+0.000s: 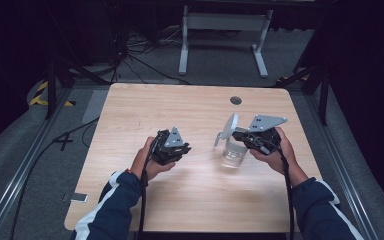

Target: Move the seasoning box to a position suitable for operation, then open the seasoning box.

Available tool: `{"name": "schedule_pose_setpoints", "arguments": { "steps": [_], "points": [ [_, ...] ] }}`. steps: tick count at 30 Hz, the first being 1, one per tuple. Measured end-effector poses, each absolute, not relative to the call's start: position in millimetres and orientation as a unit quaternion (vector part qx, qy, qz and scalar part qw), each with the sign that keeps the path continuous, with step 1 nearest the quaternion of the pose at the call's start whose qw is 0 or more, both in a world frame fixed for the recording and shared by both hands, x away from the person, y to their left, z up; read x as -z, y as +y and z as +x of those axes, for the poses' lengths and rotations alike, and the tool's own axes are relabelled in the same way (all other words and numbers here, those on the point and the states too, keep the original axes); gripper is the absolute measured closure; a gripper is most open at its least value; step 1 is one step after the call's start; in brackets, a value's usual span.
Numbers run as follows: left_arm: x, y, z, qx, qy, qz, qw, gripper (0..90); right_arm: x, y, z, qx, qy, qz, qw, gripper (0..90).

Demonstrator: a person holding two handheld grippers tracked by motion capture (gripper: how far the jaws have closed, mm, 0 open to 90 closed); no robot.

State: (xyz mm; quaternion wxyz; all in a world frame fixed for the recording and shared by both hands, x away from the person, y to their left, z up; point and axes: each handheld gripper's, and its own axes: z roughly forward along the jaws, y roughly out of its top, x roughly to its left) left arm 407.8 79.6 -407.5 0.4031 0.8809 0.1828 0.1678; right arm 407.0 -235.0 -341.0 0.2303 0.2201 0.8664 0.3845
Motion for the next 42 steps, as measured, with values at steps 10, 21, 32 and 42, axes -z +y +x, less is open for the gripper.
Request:
{"name": "schedule_pose_setpoints", "arguments": {
  "steps": [10,21,32,42],
  "points": [
    [424.6,133.9,369.0,-0.178,0.222,0.878,0.384,70.5,331.2,-227.1,408.5,-0.382,0.867,0.212,0.241,89.4],
    [452.4,181.6,349.7,-0.177,0.288,0.871,0.355,55.4,333.4,-238.3,403.2,-0.360,0.876,0.212,0.240,85.0],
    [472.3,210.8,345.4,-0.139,0.318,0.872,0.346,41.8,332.7,-267.0,389.2,-0.353,0.875,0.224,0.243,77.4],
    [479.4,218.7,345.7,-0.143,0.326,0.857,0.372,32.5,335.3,-300.2,362.5,-0.343,0.877,0.225,0.251,70.9]
  ]
}}
